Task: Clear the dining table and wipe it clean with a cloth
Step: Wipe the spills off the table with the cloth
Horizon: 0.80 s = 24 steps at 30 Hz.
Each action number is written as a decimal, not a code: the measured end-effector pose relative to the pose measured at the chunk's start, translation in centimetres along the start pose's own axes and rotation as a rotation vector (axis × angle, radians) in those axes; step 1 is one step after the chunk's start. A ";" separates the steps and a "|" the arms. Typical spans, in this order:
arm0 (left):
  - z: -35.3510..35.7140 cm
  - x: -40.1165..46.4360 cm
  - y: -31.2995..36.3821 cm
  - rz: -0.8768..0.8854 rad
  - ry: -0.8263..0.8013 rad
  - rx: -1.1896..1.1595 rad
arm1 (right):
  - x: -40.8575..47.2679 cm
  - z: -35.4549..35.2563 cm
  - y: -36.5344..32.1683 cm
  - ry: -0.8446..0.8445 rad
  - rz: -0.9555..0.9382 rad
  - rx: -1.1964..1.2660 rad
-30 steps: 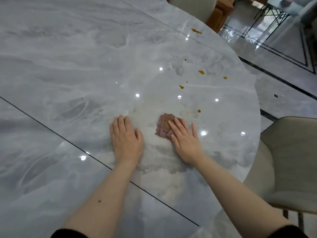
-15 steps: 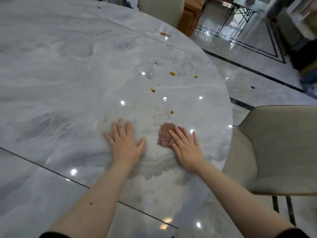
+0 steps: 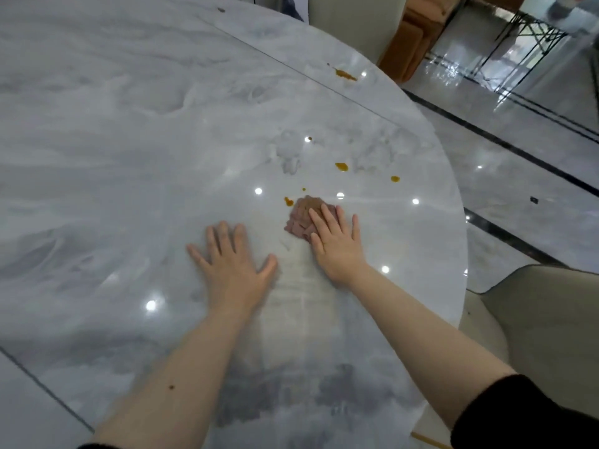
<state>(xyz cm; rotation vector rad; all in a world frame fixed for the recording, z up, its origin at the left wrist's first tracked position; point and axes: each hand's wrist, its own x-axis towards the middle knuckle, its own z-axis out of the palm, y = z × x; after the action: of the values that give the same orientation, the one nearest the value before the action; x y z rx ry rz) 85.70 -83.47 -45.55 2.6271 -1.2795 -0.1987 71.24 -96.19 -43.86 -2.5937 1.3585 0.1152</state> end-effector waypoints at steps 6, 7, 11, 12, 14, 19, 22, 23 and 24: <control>0.1 0.1 0.2 -0.031 0.044 0.013 | 1.9 0.3 -2.5 -0.003 -0.293 -0.010; 0.2 0.0 0.2 -0.029 0.051 0.018 | 3.2 0.1 -2.4 -0.008 -0.286 -0.016; 0.4 0.0 0.2 -0.034 0.079 0.013 | 8.1 -0.7 -1.2 0.014 -0.139 -0.020; 0.4 0.1 0.1 -0.035 0.082 0.012 | 8.7 -0.8 -0.9 0.014 -0.095 -0.012; 0.4 0.0 0.2 -0.033 0.083 0.015 | 8.6 -1.0 -0.3 0.018 -0.024 0.018; 0.3 0.0 0.3 -0.031 0.066 0.012 | 3.6 0.0 -0.3 0.146 0.116 0.115; 0.1 -0.1 0.4 -0.016 0.064 0.000 | -2.3 1.0 -0.6 0.158 -0.104 0.096; 0.1 -0.2 0.4 -0.003 0.065 0.000 | -4.0 1.3 0.0 0.126 -0.187 0.077; 0.0 -0.3 0.4 0.019 0.063 0.003 | -5.2 1.4 1.1 0.106 -0.251 0.033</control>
<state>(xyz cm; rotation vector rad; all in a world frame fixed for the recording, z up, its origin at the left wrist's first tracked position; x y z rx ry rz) 85.23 -83.46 -45.40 2.6003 -1.2847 -0.1097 67.35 -92.31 -44.54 -2.7497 1.0434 -0.0840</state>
